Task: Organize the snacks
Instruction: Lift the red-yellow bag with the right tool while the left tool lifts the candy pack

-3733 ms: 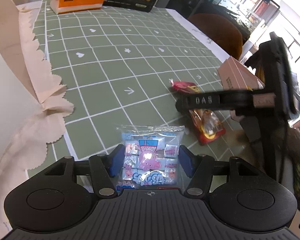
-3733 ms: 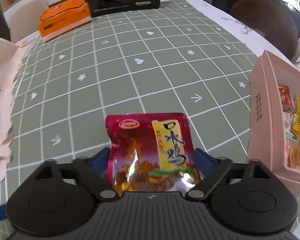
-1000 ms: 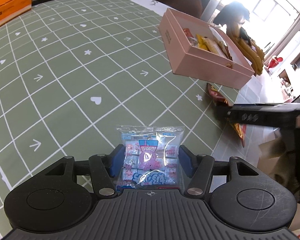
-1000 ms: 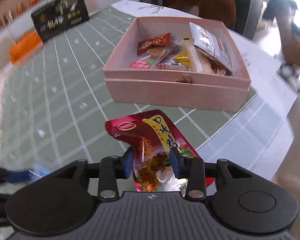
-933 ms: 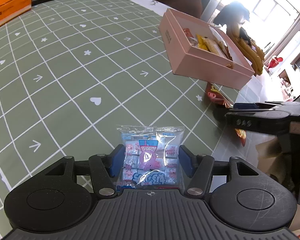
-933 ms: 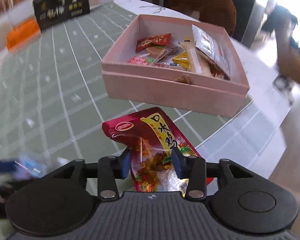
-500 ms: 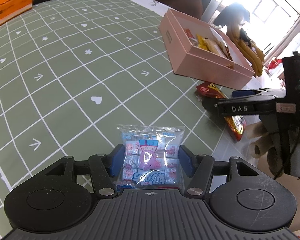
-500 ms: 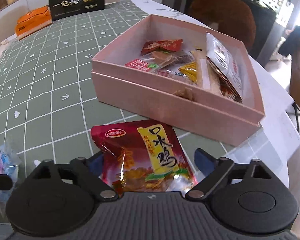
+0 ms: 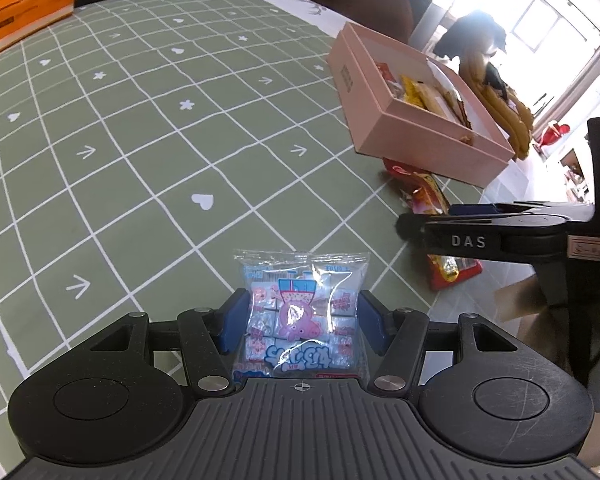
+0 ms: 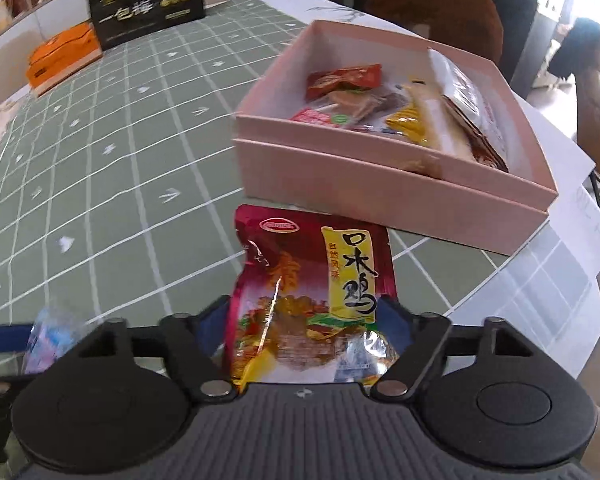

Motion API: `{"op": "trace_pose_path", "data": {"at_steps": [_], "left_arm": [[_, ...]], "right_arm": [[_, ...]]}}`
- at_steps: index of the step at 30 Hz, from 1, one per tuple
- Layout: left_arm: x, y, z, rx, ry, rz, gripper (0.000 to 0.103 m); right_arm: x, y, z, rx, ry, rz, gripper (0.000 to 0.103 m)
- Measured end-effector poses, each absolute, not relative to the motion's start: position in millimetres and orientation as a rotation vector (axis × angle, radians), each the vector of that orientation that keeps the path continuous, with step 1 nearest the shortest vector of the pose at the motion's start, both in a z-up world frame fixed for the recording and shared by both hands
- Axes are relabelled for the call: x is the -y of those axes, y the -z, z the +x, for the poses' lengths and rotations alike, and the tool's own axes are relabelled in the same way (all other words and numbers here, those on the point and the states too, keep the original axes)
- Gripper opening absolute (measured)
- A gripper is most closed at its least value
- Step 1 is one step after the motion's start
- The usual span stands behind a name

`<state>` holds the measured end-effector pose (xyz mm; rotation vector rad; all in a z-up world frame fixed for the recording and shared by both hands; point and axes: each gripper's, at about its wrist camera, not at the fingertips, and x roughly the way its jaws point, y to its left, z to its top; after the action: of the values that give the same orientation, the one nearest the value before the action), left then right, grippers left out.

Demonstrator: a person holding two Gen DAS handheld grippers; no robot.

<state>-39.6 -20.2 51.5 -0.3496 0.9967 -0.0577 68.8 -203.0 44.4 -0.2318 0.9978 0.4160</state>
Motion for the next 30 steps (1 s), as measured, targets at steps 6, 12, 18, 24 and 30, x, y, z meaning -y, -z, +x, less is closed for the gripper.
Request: {"op": "trace_pose_path", "data": {"at_steps": [6, 12, 18, 24, 30], "left_arm": [[20, -61, -43, -0.961, 0.064, -0.350, 0.065], [20, -68, -38, -0.938, 0.061, -0.350, 0.065], [25, -65, -33, -0.962, 0.051, -0.332, 0.064], [38, -59, -25, -1.000, 0.059, -0.284, 0.065], [50, -55, -20, -1.025, 0.066, -0.240, 0.065]], "right_arm": [[204, -70, 64, -0.978, -0.441, -0.229, 0.030], [240, -104, 74, -0.996, -0.449, -0.041, 0.016], [299, -104, 104, -1.019, -0.354, 0.167, 0.014], [308, -81, 115, -1.076, -0.380, 0.186, 0.026], [277, -64, 111, -1.103, -0.490, 0.168, 0.027]]}}
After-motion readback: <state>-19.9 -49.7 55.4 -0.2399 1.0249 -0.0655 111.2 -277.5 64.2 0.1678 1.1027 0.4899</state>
